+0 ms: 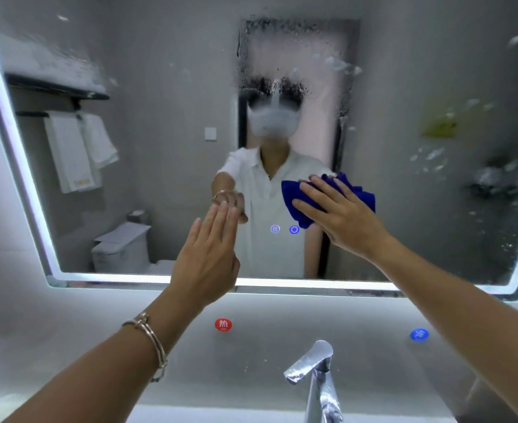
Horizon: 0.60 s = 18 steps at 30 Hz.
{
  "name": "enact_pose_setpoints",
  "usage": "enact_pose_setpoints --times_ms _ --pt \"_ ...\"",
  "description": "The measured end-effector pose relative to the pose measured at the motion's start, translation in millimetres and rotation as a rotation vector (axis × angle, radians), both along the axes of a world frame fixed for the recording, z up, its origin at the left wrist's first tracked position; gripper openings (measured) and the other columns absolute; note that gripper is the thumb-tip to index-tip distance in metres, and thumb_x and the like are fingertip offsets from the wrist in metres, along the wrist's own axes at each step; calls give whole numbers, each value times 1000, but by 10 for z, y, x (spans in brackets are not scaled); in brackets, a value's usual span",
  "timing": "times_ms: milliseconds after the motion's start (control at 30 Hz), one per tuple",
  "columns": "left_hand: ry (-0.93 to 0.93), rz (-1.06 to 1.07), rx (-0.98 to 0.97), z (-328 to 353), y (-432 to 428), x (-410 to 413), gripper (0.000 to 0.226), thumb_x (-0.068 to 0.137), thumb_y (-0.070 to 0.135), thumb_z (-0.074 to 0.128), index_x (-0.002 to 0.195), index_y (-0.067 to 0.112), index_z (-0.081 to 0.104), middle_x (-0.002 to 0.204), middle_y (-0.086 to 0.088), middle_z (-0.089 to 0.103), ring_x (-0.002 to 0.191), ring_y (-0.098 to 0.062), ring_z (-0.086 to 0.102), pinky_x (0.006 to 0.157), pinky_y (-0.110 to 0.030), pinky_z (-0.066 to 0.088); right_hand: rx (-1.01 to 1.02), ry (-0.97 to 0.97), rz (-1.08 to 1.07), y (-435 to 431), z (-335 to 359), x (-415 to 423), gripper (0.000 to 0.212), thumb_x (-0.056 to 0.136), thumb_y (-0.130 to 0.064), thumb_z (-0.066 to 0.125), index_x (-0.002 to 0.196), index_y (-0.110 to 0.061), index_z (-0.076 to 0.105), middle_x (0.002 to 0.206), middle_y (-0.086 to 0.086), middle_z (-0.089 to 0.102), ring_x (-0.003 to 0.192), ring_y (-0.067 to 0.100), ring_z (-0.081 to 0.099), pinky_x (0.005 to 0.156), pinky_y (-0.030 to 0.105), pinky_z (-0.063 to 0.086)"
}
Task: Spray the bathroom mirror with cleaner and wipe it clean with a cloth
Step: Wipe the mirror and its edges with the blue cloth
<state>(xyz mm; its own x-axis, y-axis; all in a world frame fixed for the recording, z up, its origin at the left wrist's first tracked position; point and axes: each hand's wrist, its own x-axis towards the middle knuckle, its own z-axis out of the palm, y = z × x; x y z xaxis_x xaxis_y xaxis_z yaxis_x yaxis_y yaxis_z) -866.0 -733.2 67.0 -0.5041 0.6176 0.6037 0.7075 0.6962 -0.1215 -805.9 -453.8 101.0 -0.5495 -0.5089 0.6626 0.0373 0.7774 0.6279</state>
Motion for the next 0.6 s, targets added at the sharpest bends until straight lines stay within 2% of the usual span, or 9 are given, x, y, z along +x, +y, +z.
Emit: enact_pose_setpoints --times_ms 67,133,267,400,467,600 --pt "-15 -15 -13 4 35 48 70 93 23 37 148 7 -4 156 -14 -7 144 -28 -6 116 -42 2 -62 21 -17 -64 -131 -7 54 82 1 53 133 -16 47 142 14 47 131 38 43 106 54 35" --pt "16 -18 -29 17 24 90 70 93 23 38 149 6 -1 157 -14 -3 145 -29 -3 116 -42 4 -82 -1 -55 -112 -300 12 66 74 5 65 133 -16 46 143 14 46 131 38 42 105 54 36" --pt "54 -14 -28 59 -90 99 70 85 20 50 146 1 21 152 -20 23 141 -35 22 110 -47 23 24 -132 -149 -83 -592 164 84 60 2 81 133 -16 44 141 13 48 130 37 43 104 53 35" --pt "71 -12 -27 80 -241 79 70 75 30 41 138 -2 39 141 -23 42 129 -37 43 99 -50 40 -63 -207 -189 -144 -799 273 103 37 5 85 130 -15 45 135 14 53 126 35 42 97 51 44" --pt "61 -21 -42 75 -296 49 72 71 30 44 136 -2 42 140 -23 44 128 -36 45 98 -49 41 -86 -205 -197 -208 -830 305 102 35 7 84 129 -12 49 131 15 57 123 38 49 91 53 47" --pt "76 -34 -38 123 -359 24 72 71 30 34 135 -2 43 140 -23 44 128 -36 44 99 -48 41 -134 -191 -216 -343 -737 384 90 40 9 82 126 -8 61 132 16 57 119 39 55 93 53 45"
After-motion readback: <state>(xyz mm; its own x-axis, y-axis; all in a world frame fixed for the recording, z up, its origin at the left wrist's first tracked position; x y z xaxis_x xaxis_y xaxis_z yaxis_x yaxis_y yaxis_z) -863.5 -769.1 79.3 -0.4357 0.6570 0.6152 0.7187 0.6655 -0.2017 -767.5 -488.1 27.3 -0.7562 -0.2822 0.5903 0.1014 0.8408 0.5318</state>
